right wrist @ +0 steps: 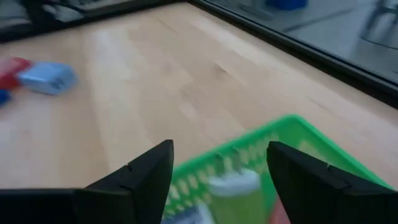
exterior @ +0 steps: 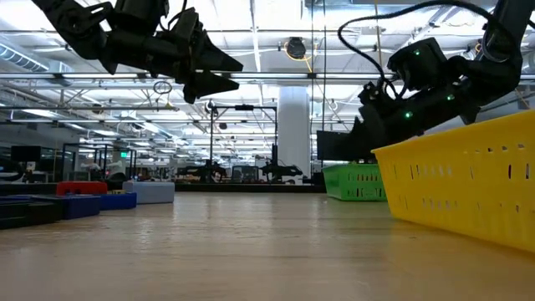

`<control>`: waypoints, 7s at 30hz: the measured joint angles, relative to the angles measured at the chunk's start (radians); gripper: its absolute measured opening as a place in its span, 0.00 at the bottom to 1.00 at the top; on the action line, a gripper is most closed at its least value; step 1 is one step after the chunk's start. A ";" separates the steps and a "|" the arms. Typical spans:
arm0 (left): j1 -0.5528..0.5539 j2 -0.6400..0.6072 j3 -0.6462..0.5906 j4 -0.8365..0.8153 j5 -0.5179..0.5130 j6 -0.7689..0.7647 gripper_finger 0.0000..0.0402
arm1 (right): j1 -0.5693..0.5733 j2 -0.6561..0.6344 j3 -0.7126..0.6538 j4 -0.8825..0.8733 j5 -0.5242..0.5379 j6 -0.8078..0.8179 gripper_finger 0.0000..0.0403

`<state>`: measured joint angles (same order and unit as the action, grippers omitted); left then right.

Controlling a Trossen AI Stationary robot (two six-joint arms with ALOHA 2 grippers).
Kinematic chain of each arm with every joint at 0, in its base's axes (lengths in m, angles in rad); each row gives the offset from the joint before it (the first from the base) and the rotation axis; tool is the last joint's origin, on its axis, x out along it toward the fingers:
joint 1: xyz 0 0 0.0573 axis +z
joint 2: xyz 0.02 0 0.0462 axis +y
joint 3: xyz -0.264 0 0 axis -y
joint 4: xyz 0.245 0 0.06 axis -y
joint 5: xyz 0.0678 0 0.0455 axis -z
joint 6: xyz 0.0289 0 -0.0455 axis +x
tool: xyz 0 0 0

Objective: Pick & Place Office items
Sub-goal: Put the blue charger adapter into the green bin

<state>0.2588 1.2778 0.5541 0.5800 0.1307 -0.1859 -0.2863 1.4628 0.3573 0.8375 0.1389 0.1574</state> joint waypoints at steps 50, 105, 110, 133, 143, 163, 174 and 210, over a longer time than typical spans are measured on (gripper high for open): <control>-0.317 0.162 0.092 -0.965 -0.238 -0.448 0.67 | 0.000 -0.303 0.000 0.093 -0.456 -0.064 0.56; -0.257 0.181 0.317 -1.107 -0.373 0.013 0.53 | 0.110 -0.198 0.000 0.152 -0.220 -0.073 0.56; -0.257 0.181 0.344 -1.101 -0.483 0.147 0.54 | 0.148 -0.085 0.033 0.188 -0.167 -0.066 0.56; -0.378 0.181 0.349 -0.974 -0.923 0.503 0.55 | 0.076 0.385 0.607 -0.014 -0.341 0.316 0.56; -0.378 0.180 0.351 -0.888 -0.939 0.566 0.53 | 0.077 0.420 0.679 0.036 -0.371 0.326 0.56; -0.374 0.180 0.350 -0.836 -0.942 0.596 0.56 | 0.080 0.419 0.681 -0.003 -0.377 0.268 0.33; -0.414 0.181 0.348 -0.808 -0.898 0.366 0.67 | 0.063 0.411 0.679 -0.063 -0.451 0.177 0.29; -0.052 -0.961 -0.350 -0.569 -0.291 0.121 0.84 | 0.033 -0.139 0.232 -0.178 -0.317 -0.042 0.29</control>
<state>0.2070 0.3167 0.2037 0.0114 -0.1602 -0.0647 -0.2531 1.3235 0.5894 0.6599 -0.1777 0.1150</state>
